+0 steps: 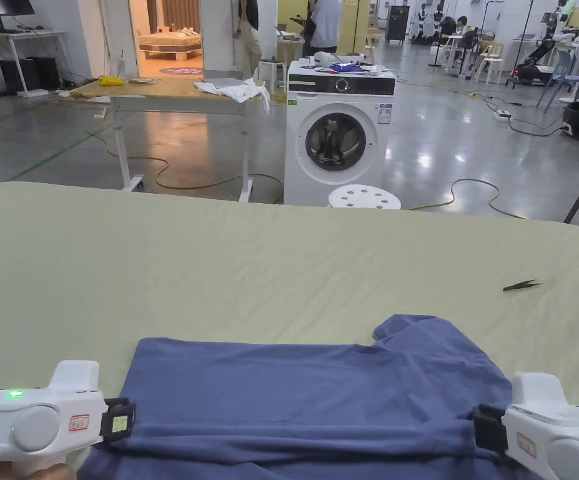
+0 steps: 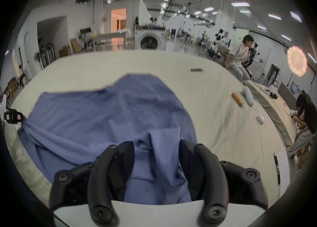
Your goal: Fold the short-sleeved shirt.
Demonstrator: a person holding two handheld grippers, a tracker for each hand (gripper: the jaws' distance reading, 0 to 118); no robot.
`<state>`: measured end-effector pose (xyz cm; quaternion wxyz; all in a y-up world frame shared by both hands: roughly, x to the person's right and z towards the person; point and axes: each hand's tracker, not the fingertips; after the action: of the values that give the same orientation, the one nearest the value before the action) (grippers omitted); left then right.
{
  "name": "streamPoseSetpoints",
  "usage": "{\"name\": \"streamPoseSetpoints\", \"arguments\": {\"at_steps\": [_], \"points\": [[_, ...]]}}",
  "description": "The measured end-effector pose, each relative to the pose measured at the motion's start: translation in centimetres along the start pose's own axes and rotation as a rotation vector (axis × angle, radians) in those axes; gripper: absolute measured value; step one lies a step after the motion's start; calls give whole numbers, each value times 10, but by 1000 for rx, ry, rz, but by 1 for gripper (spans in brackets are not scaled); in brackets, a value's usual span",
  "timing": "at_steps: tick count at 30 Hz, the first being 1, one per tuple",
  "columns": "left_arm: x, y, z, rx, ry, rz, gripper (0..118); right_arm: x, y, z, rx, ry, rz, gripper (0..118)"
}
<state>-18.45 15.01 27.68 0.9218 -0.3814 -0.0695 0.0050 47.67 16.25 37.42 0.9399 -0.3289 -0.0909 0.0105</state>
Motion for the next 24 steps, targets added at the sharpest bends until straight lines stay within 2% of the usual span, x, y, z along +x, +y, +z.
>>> {"name": "streamPoseSetpoints", "arguments": {"at_steps": [1,3,6,9,12,13,14,15,16,17,18,24], "points": [[4,0,7,47,-14,-2,59,-3,2,9,53,12,-10,61],[9,1,21,150,-44,-14,66,-13,6,27,152,7,-19,66],[26,1,46,308,-52,-56,66,-30,8,49,321,-3,-19,82],[43,-6,67,444,-7,-92,66,-50,5,65,464,-41,-20,83],[59,-16,87,542,30,-111,65,-67,1,83,559,-52,-60,80],[63,-18,91,563,36,-117,61,-71,0,87,575,-51,-71,72],[67,-20,95,588,35,-128,54,-74,-2,91,590,-51,-74,57],[71,-22,100,607,34,-136,42,-77,-3,93,604,-48,-72,34],[74,-24,105,625,35,-144,21,-80,-4,95,617,-50,-65,1],[78,-26,109,636,43,-147,8,-83,-6,97,631,-57,-55,1],[80,-27,112,641,50,-149,1,-85,-7,100,644,-76,-45,0],[72,-35,125,603,40,-138,0,-84,-9,105,636,-34,-48,0]]}}
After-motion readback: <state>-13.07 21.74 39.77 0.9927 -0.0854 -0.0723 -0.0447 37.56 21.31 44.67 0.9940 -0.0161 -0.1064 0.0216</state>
